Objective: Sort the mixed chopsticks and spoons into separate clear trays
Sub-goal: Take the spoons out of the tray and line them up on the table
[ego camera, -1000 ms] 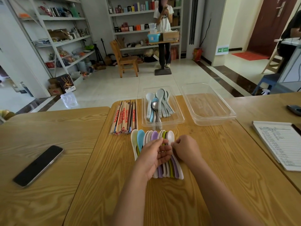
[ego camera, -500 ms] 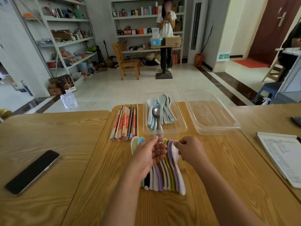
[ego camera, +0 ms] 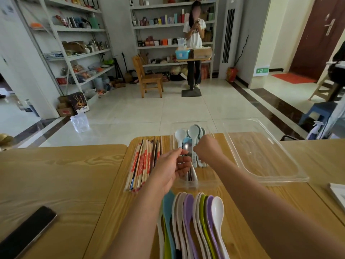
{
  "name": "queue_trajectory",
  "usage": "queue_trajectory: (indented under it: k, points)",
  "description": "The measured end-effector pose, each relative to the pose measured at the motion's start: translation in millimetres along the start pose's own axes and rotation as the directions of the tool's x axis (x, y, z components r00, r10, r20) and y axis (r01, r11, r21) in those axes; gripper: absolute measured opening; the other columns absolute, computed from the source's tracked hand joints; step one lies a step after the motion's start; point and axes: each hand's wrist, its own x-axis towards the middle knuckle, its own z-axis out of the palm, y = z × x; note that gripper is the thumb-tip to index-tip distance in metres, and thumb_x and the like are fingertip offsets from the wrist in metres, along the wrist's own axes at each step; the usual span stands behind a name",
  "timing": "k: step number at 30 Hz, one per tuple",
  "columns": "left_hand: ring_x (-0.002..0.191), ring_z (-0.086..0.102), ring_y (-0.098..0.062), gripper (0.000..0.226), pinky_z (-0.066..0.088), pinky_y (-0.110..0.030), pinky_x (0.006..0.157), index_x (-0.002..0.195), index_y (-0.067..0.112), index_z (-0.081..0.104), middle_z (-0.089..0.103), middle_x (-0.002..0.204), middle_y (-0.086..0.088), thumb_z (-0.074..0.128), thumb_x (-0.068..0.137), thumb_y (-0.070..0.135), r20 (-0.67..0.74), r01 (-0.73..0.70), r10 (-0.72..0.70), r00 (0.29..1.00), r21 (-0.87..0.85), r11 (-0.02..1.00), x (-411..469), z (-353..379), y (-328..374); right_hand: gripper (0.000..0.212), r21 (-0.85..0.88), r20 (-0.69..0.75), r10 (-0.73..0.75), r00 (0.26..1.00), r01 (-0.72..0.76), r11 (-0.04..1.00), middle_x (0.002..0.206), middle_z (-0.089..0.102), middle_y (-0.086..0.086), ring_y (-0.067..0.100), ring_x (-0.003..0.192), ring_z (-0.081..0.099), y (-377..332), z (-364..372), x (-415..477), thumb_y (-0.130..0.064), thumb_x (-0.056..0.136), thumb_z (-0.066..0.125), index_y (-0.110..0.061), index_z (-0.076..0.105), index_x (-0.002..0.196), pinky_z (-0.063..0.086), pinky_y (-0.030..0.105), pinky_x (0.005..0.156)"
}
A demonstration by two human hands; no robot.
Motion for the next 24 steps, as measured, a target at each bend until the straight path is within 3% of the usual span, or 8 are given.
queue_trajectory:
  k: [3,5,8,15,18,21,24]
  points:
    - [0.078,0.066,-0.018,0.028,0.056,-0.028,0.07,0.11,0.005,0.065,0.071,0.086,-0.009,0.047,0.103,0.026,0.002,0.002,-0.002,1.0,-0.014,1.0,12.1,-2.7,-1.5,0.014,-0.132,-0.011,-0.042,0.999,0.041,0.99,0.079,0.06,0.008,0.019,0.066,0.056,-5.7,10.5,13.9,-0.014,0.093,0.055,-0.006,0.055,0.082,0.048,0.03,0.057]
    - [0.079,0.067,-0.019,0.028,0.056,-0.028,0.071,0.11,0.006,0.066,0.072,0.087,-0.009,0.048,0.103,0.026,0.0,0.006,-0.006,1.0,-0.019,1.0,18.5,-3.8,-3.7,0.011,-0.191,-0.02,-0.046,0.999,0.042,0.981,0.072,0.054,0.003,0.014,0.059,0.05,-7.1,17.7,21.5,-0.012,0.093,0.053,-0.005,0.055,0.085,0.044,0.026,0.051]
    - [0.083,0.067,-0.021,0.028,0.056,-0.03,0.076,0.11,0.007,0.067,0.072,0.089,-0.01,0.048,0.103,0.026,-0.002,0.01,-0.01,1.0,-0.018,1.0,23.6,-3.9,-5.0,0.007,-0.186,-0.016,-0.036,0.999,0.033,0.982,0.067,0.046,0.0,0.011,0.056,0.044,-11.6,24.4,29.4,-0.01,0.093,0.052,-0.009,0.051,0.087,0.031,0.022,0.044]
    - [0.081,0.067,-0.02,0.028,0.056,-0.029,0.073,0.112,0.005,0.065,0.07,0.089,-0.011,0.047,0.103,0.025,0.015,-0.003,0.003,1.0,-0.031,1.0,15.4,-4.2,0.8,0.014,0.012,0.017,0.063,0.998,-0.063,0.998,0.074,0.054,0.003,0.018,0.069,0.06,-10.2,21.3,34.3,-0.012,0.093,0.057,-0.002,0.056,0.103,0.048,0.026,0.053]
    - [0.076,0.066,-0.018,0.028,0.055,-0.028,0.071,0.112,0.003,0.064,0.07,0.086,-0.01,0.046,0.103,0.023,0.024,-0.029,0.03,0.999,-0.048,0.998,-1.0,-2.9,4.7,0.011,0.151,0.032,0.074,0.997,-0.078,0.985,0.073,0.056,0.005,0.015,0.059,0.057,-9.9,-6.2,16.8,-0.008,0.091,0.058,-0.004,0.052,0.099,0.044,0.024,0.045]
    - [0.075,0.066,-0.018,0.028,0.054,-0.03,0.072,0.11,0.004,0.064,0.07,0.085,-0.009,0.047,0.103,0.024,0.027,-0.061,0.064,0.998,-0.099,0.993,-27.1,-2.0,1.2,0.014,0.288,0.075,0.065,0.995,-0.084,0.954,0.062,0.058,0.008,0.015,0.045,0.051,3.6,-42.6,-32.3,-0.012,0.091,0.065,0.002,0.063,0.094,0.041,0.023,0.042]
    - [0.074,0.066,-0.018,0.027,0.055,-0.03,0.07,0.108,0.005,0.066,0.07,0.084,-0.009,0.046,0.102,0.024,0.079,-0.055,0.075,0.994,-0.227,0.972,-64.4,-0.9,-17.2,0.012,0.443,0.165,0.054,0.985,-0.123,0.888,0.063,0.058,0.008,0.013,0.048,0.048,34.9,-67.5,-123.1,-0.018,0.094,0.065,-0.007,0.068,0.091,0.042,0.023,0.045]
